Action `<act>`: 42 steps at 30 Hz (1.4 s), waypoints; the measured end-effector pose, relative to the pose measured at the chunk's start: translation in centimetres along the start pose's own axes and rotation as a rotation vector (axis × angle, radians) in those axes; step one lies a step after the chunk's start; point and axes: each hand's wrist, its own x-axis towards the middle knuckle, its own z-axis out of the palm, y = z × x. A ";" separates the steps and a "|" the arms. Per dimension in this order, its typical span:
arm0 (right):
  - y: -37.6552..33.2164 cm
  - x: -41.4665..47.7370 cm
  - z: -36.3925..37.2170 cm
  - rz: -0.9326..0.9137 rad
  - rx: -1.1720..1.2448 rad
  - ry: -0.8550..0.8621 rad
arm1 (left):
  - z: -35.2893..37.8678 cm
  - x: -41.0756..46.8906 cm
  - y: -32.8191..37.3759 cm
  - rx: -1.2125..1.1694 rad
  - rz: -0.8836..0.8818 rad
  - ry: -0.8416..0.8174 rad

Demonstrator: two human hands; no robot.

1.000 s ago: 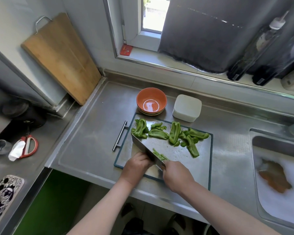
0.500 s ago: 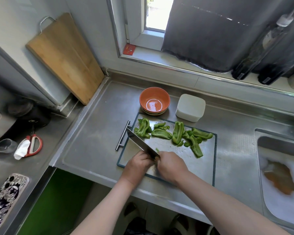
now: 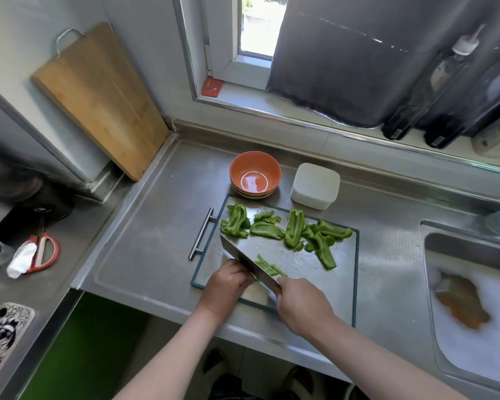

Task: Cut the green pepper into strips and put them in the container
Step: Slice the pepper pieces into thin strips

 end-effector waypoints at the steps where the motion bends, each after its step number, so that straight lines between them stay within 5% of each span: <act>1: 0.0 0.2 0.1 0.001 0.004 -0.006 | 0.0 0.0 0.0 -0.008 0.002 0.000; 42: -1.2 -0.3 0.9 0.027 0.031 0.000 | -0.4 -0.5 -0.7 -0.047 -0.134 -0.035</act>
